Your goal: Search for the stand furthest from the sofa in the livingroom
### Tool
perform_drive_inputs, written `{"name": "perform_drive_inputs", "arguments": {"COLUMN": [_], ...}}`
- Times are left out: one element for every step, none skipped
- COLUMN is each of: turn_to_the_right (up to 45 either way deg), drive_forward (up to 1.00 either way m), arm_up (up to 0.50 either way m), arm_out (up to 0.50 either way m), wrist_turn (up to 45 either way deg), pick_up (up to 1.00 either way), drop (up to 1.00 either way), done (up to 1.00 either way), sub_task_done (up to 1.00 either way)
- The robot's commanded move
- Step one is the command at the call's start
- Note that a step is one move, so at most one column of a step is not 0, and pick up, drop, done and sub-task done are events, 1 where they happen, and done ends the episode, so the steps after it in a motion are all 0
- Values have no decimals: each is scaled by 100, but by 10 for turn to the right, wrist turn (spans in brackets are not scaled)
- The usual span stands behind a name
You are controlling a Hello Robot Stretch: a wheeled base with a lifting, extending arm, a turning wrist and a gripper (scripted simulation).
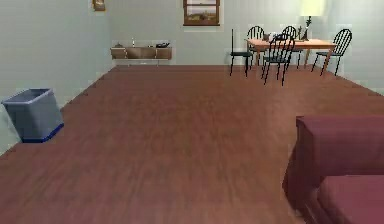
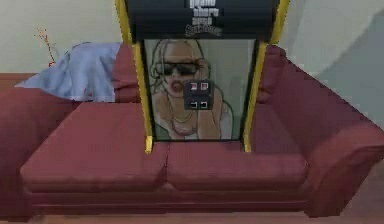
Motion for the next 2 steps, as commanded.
{"name": "perform_drive_inputs", "arguments": {"turn_to_the_right": [-450,-450], "drive_forward": [0,0], "arm_up": [0,0], "arm_out": [0,0], "wrist_turn": [0,0], "pick_up": [0,0], "drop": [0,0], "done": [0,0], "sub_task_done": [0,0]}}
